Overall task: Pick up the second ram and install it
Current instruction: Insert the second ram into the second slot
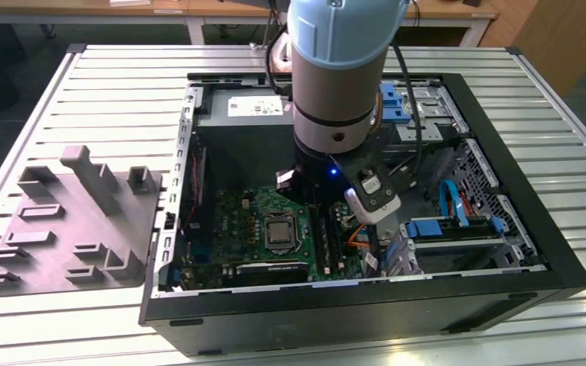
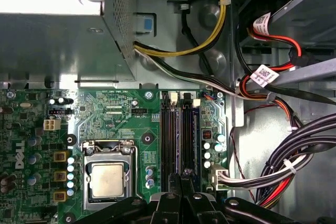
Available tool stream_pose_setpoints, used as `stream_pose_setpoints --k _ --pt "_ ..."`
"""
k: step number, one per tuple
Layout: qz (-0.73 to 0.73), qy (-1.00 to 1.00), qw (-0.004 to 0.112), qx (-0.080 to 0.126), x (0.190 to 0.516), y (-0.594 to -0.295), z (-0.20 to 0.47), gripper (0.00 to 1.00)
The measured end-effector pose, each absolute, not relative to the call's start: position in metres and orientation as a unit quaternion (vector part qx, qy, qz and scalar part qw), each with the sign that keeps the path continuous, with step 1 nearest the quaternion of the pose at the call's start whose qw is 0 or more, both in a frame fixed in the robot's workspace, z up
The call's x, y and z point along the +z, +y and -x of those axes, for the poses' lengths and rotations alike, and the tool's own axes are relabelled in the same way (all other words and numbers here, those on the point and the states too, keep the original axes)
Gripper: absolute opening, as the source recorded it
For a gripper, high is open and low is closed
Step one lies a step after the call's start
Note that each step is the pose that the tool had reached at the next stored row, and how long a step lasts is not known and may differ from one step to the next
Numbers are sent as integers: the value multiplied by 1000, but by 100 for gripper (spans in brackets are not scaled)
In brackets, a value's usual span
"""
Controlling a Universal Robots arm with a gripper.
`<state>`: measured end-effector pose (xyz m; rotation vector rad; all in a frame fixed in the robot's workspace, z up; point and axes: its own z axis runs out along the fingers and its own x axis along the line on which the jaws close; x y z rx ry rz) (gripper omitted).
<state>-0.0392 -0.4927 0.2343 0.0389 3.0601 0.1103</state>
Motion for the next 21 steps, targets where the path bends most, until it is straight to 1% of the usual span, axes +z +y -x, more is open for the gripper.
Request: stream_pose_setpoints --k 21 --pt "-13 998 40 36 230 -493 39 12"
